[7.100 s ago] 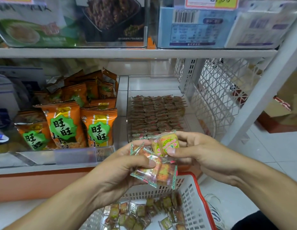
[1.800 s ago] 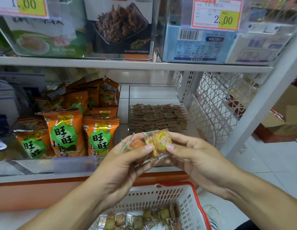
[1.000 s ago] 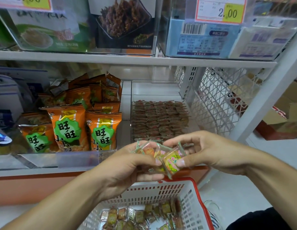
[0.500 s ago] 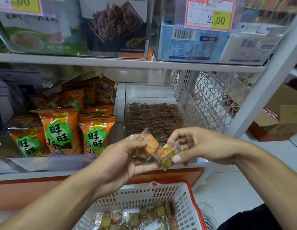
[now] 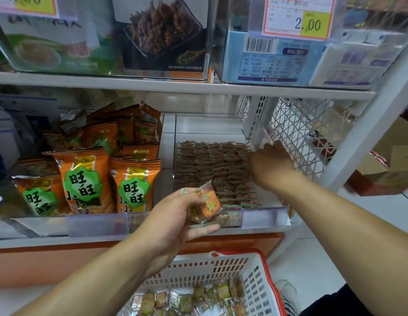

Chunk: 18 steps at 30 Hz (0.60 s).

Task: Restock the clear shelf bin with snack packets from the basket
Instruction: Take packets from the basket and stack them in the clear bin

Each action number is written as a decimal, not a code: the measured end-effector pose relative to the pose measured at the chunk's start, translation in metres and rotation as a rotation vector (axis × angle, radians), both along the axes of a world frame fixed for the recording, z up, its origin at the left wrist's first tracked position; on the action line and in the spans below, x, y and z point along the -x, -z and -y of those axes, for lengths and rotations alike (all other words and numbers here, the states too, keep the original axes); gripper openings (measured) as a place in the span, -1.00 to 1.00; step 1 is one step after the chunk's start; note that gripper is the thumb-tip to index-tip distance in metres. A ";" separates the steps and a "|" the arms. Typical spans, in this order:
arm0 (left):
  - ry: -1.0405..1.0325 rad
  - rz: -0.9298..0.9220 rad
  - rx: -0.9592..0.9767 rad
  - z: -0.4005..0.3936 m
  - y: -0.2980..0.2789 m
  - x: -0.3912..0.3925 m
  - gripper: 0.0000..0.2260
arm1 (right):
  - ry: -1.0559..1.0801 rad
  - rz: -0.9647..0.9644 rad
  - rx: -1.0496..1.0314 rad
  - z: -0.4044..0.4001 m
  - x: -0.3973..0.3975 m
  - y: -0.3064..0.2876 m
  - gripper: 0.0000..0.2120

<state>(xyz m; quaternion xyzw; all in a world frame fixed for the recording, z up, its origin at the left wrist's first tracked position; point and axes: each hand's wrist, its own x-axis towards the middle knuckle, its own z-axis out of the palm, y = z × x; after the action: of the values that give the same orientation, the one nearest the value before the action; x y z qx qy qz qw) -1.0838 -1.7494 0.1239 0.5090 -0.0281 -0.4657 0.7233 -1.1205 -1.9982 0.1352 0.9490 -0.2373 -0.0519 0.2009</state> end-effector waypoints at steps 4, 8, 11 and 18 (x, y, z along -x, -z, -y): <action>-0.004 0.002 -0.018 0.001 0.003 0.000 -0.84 | 0.016 -0.054 0.041 0.003 -0.011 0.013 -0.73; 0.002 0.002 -0.015 0.002 0.003 -0.001 -0.83 | 0.062 -0.030 0.025 0.004 -0.022 0.023 -0.68; 0.013 0.001 -0.011 0.000 0.002 -0.001 -0.83 | 0.105 0.072 -0.126 0.005 -0.024 0.031 -0.68; 0.011 -0.016 0.009 -0.003 -0.001 -0.004 -0.82 | 0.084 0.141 -0.339 0.002 -0.013 0.034 -0.80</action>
<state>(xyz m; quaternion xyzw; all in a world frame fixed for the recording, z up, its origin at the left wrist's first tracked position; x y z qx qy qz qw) -1.0800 -1.7468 0.1253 0.5019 -0.0273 -0.4737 0.7232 -1.1072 -2.0006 0.1013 0.9597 -0.2783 -0.0328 0.0188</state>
